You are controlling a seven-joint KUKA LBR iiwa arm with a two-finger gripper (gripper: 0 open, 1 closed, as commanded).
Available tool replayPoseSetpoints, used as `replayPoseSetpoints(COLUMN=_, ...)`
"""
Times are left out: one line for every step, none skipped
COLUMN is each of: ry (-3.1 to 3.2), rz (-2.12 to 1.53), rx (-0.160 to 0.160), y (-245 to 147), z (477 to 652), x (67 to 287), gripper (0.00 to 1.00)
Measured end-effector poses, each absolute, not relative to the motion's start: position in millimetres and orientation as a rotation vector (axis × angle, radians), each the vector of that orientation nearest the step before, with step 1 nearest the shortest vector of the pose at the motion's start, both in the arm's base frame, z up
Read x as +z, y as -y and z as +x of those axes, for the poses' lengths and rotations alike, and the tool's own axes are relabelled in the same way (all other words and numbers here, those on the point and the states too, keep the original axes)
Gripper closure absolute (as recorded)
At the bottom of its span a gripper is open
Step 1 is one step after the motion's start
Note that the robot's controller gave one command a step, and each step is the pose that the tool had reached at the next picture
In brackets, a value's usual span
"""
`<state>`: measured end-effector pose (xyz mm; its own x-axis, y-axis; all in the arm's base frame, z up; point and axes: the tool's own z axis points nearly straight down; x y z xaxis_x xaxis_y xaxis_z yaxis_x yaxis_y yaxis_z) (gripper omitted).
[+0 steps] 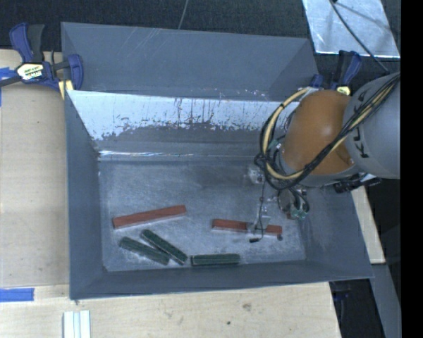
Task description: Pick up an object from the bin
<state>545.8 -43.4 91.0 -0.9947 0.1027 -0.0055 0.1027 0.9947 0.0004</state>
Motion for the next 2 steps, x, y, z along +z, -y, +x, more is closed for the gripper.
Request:
replayPoseSetpoints(ry=-3.137, rz=0.153, rx=-0.001, y=41.4, z=535.1, x=78.5, gripper=0.00)
replayPoseSetpoints(ry=-3.132, rz=0.223, rx=-0.001, y=58.3, z=518.0, x=108.5, gripper=0.00)
